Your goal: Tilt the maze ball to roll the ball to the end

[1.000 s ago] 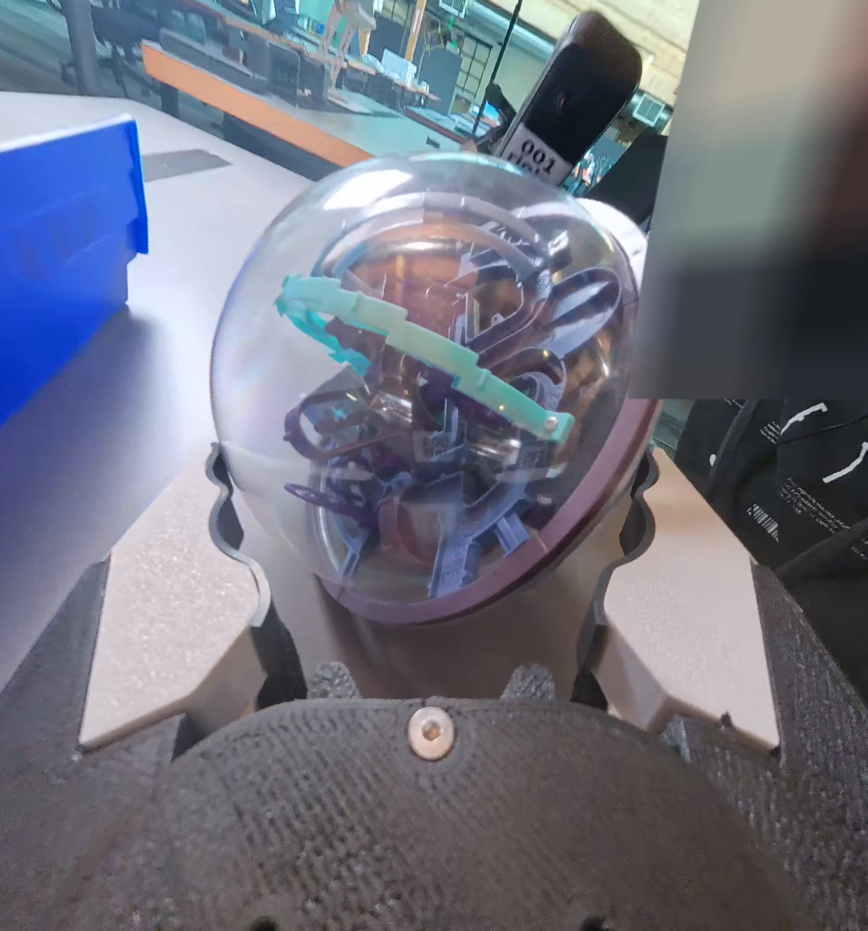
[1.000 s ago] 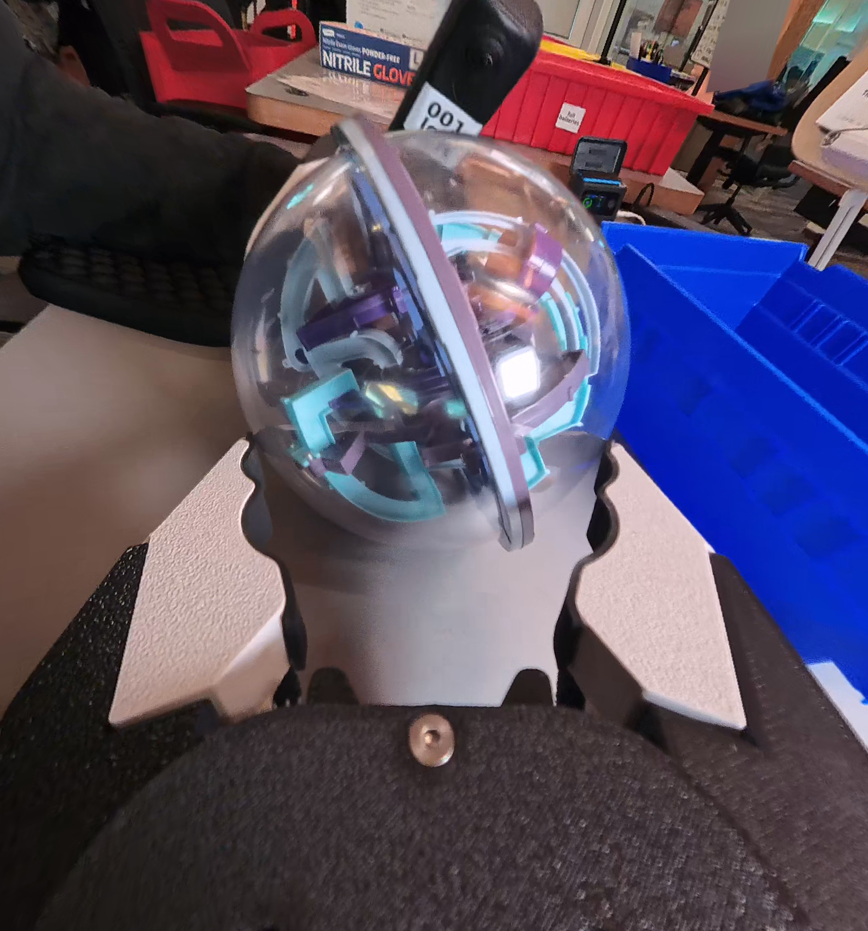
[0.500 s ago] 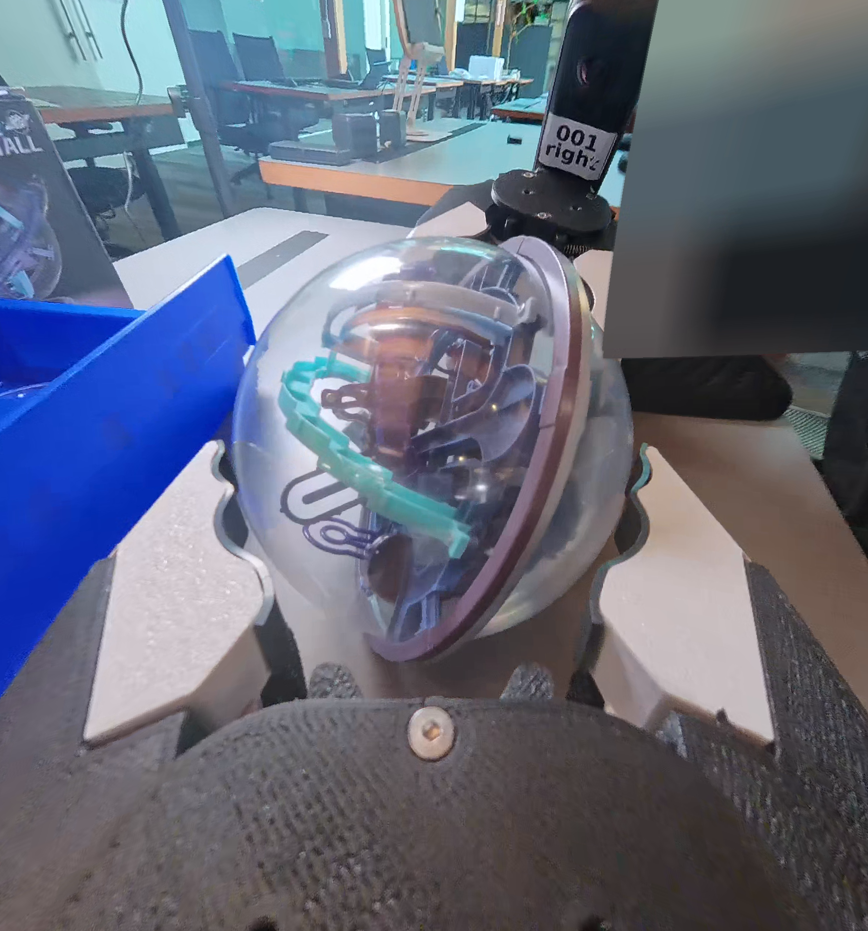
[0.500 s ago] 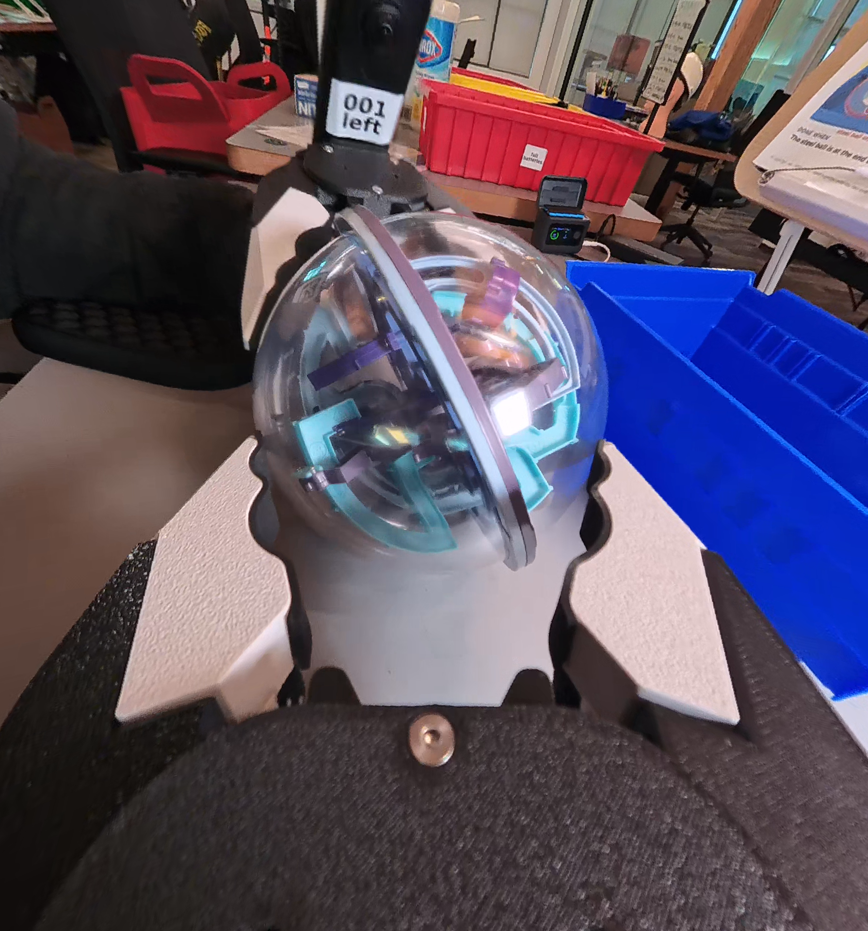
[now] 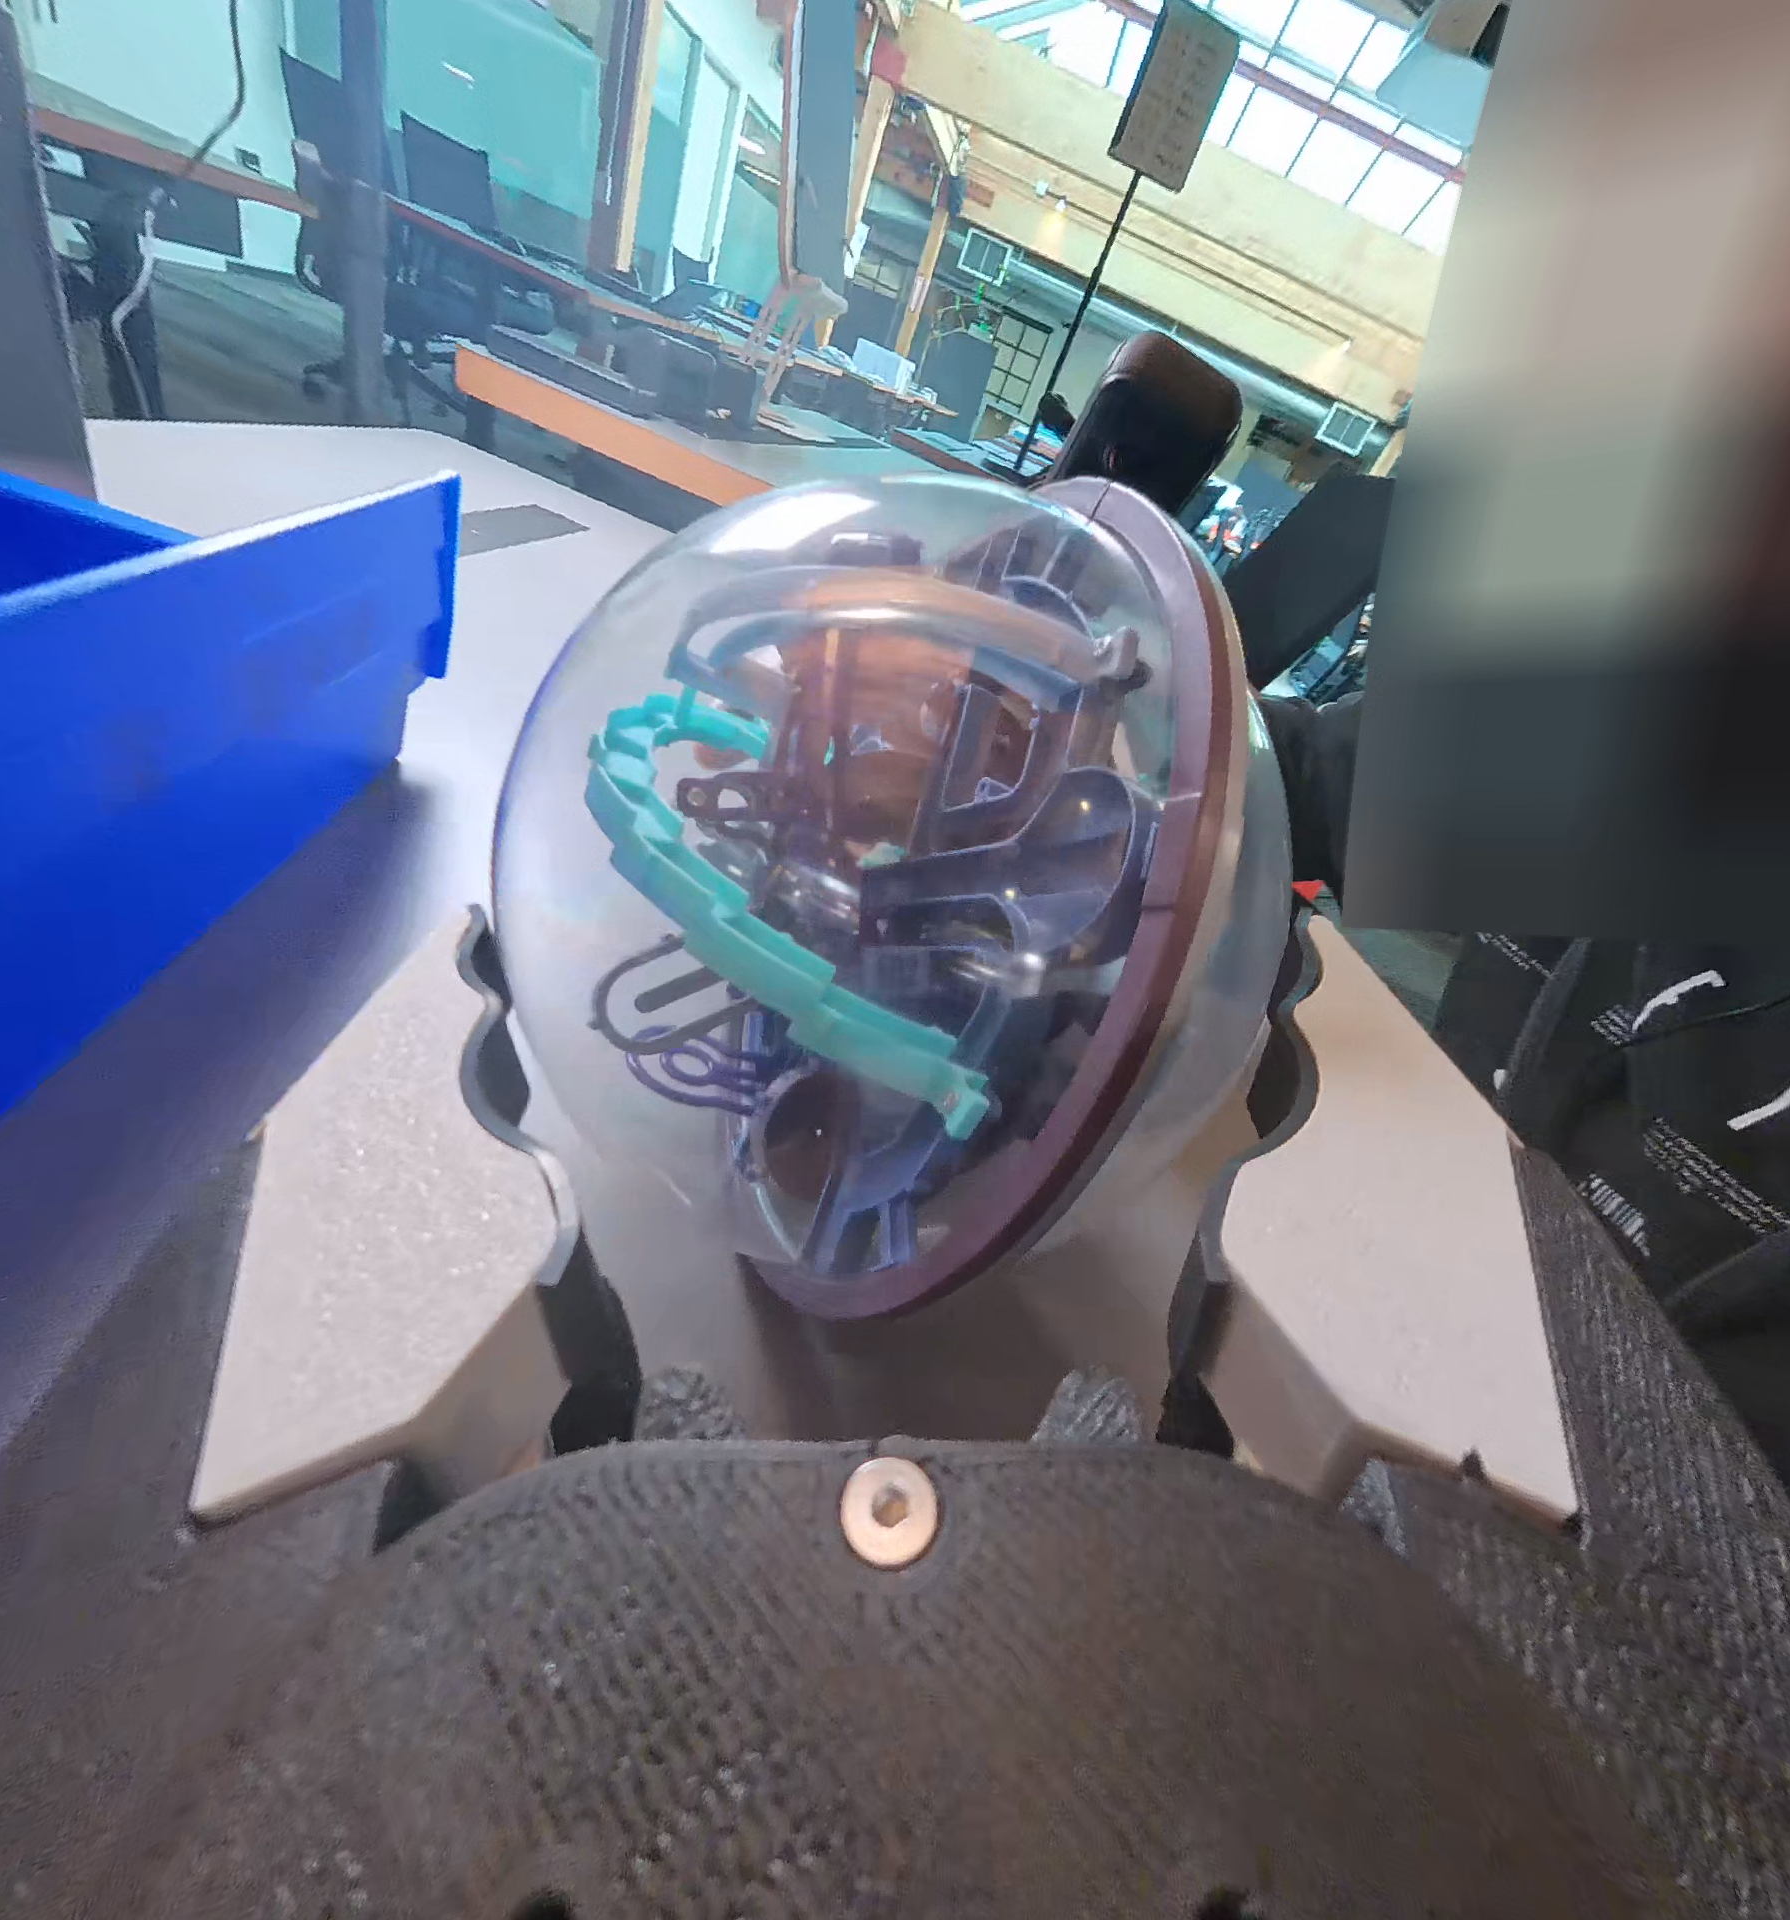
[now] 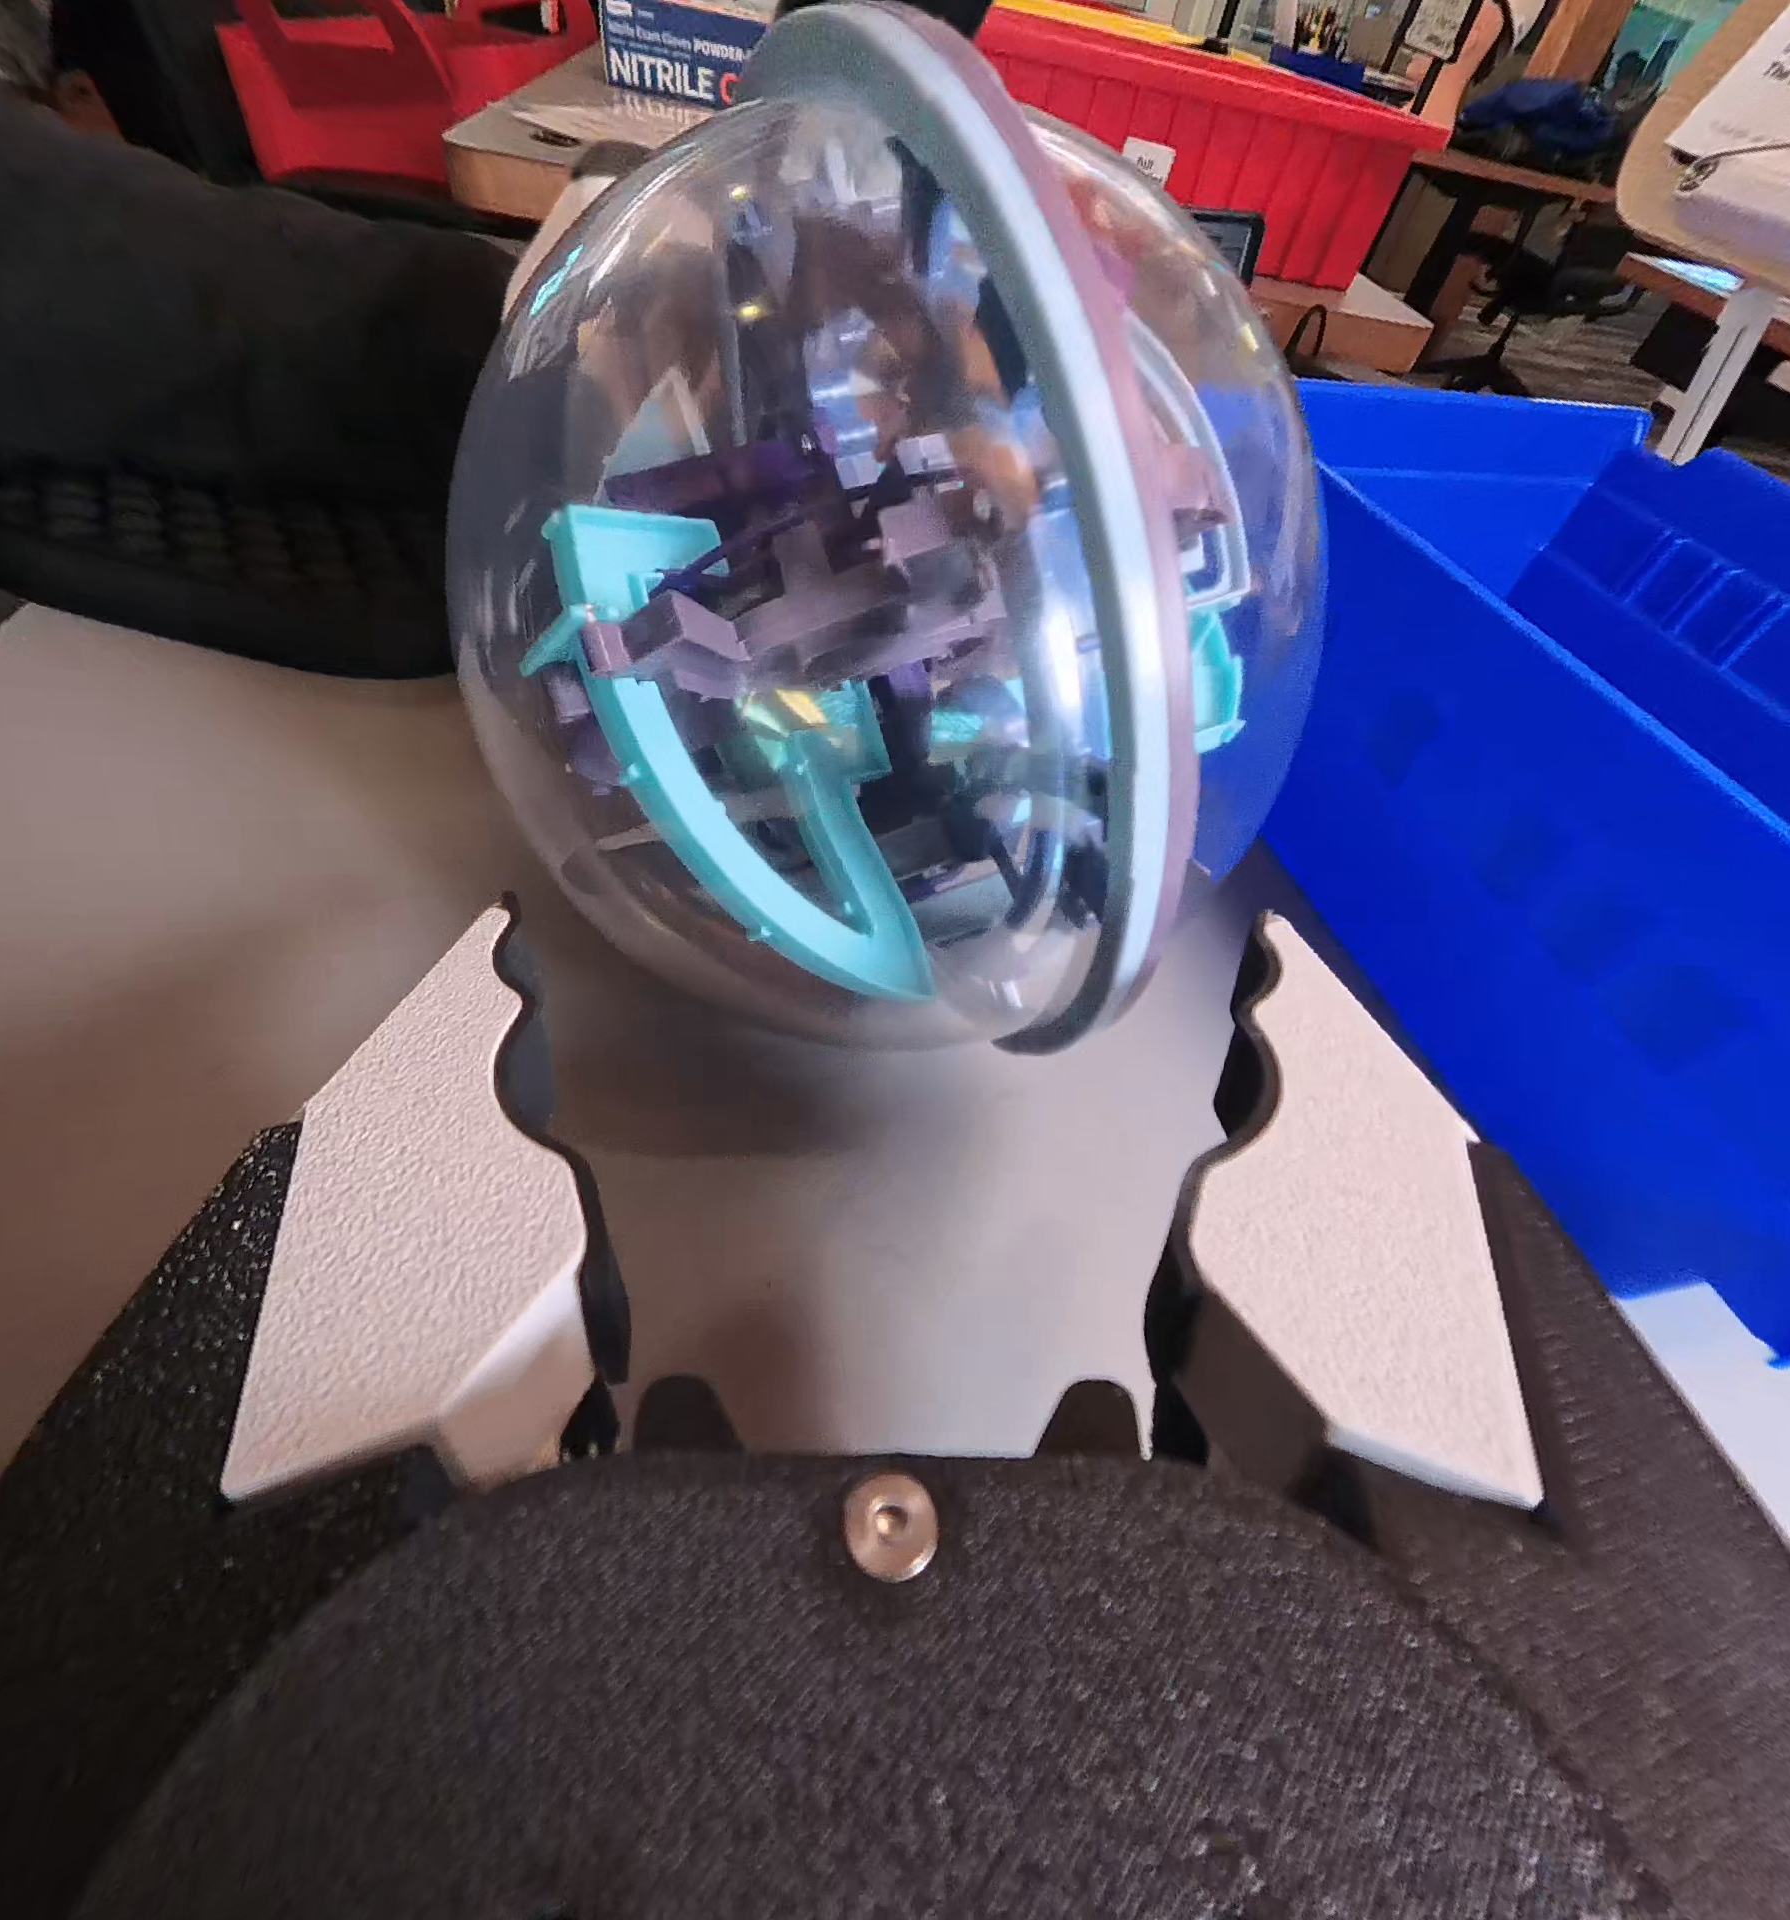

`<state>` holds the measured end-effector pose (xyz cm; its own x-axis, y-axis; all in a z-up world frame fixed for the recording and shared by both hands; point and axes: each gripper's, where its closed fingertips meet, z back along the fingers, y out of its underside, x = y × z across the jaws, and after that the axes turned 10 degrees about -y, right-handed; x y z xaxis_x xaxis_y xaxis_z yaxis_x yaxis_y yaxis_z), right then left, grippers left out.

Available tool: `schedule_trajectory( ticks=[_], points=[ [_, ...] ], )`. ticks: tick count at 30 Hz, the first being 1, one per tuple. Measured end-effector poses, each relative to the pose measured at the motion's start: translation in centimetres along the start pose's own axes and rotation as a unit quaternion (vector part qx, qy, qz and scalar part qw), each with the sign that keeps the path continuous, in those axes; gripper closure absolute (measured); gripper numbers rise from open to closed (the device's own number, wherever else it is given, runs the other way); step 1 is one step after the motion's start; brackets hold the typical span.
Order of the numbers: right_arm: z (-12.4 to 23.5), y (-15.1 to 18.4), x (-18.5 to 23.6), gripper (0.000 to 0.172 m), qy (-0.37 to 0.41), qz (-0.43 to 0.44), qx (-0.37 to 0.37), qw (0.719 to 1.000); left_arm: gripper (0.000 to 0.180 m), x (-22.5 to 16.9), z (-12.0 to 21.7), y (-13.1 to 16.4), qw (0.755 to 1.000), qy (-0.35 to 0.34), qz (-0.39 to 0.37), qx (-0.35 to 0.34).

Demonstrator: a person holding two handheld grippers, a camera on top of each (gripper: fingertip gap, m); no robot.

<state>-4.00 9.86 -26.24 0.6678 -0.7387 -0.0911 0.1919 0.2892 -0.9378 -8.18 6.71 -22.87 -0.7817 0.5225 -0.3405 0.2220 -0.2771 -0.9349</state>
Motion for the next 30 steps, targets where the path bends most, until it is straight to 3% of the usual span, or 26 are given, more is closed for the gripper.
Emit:
schedule_trajectory(
  ticks=[13, 18, 23, 30],
  points=[
    [0.8, -1.1, 0.7, 0.043, -0.019, -0.025, -0.026, 0.999, 0.039, -0.9, -1.0, 1.3, 0.998, 0.030, 0.032, 0.036],
    [1.1, -1.2, 0.6, 0.045, -0.020, -0.041, -0.032, 0.998, 0.043, -0.9, -0.4, 0.2, 0.999, -0.008, -0.038, 0.017],
    [1.1, -1.3, 0.4, 0.046, -0.018, -0.060, -0.039, 0.997, 0.034, -1.1, -1.1, 0.7, 0.992, -0.054, -0.104, 0.038],
    [1.3, -2.2, 0.6, 0.046, -0.009, -0.071, -0.043, 0.996, 0.035, -0.9, -1.3, 1.8, 0.994, -0.044, -0.085, 0.059]
  ],
)
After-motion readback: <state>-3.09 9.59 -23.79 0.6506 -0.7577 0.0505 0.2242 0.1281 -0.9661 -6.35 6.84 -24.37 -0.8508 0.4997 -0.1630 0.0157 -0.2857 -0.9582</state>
